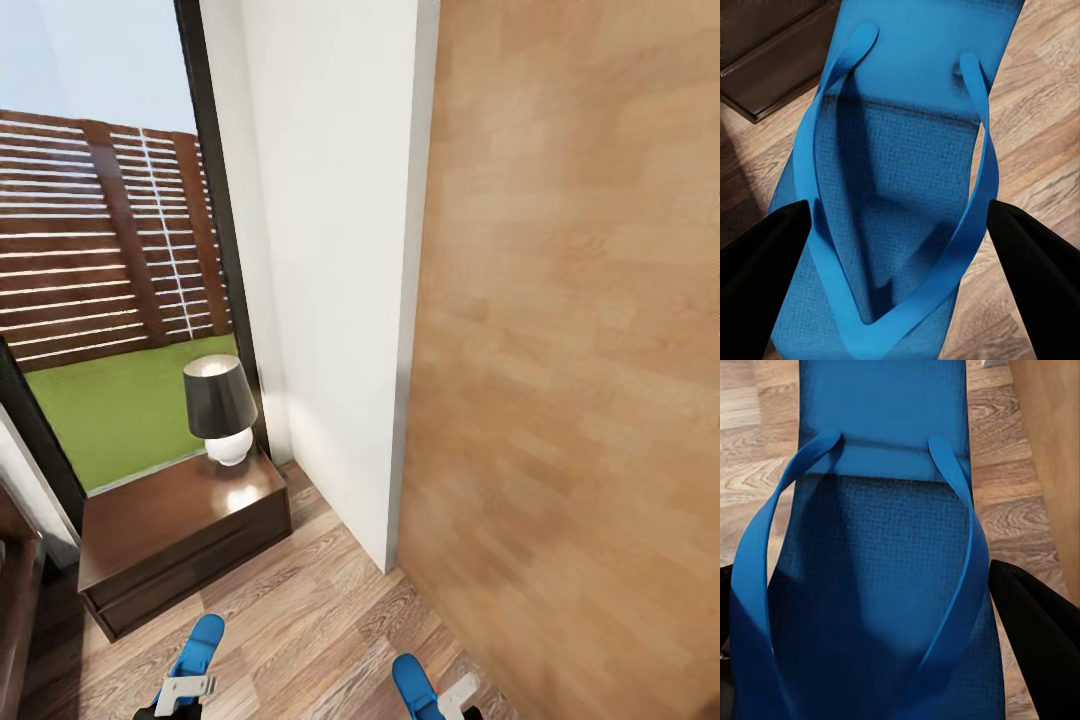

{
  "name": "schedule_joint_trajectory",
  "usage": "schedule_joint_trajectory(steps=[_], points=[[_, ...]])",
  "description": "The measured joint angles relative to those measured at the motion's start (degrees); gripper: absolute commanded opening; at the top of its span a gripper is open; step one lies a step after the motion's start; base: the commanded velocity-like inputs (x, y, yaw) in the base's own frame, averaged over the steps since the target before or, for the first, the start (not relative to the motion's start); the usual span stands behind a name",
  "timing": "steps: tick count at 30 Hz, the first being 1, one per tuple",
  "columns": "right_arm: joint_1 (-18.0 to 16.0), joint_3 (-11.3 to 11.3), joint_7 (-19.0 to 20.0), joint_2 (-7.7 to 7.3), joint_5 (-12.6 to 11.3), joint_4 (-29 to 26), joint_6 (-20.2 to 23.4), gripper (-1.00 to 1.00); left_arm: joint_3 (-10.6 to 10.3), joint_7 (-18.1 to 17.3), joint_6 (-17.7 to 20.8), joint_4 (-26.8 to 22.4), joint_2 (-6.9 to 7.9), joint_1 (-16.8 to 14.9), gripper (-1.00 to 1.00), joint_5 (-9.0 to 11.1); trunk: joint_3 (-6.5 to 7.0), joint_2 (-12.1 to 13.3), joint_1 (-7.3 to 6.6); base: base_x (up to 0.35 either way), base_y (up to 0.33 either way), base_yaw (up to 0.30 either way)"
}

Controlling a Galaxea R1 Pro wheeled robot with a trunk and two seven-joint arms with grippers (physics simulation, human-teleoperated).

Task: In the bedroom, move the book from the bed onto either nightstand, and place the two sandals side by side next to the bed.

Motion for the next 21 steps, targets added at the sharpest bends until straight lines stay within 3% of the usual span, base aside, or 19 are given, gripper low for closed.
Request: schedule_joint_trajectory(steps=[21], points=[[0.0,0.02,0.0,0.04,0.0,0.18,0.0,-1.0,0.0,0.0,0.0,0.0,-0.16,0.0,-1.0,-0.07,3.78,8.44,-4.62,0.0,0.0,0.0]])
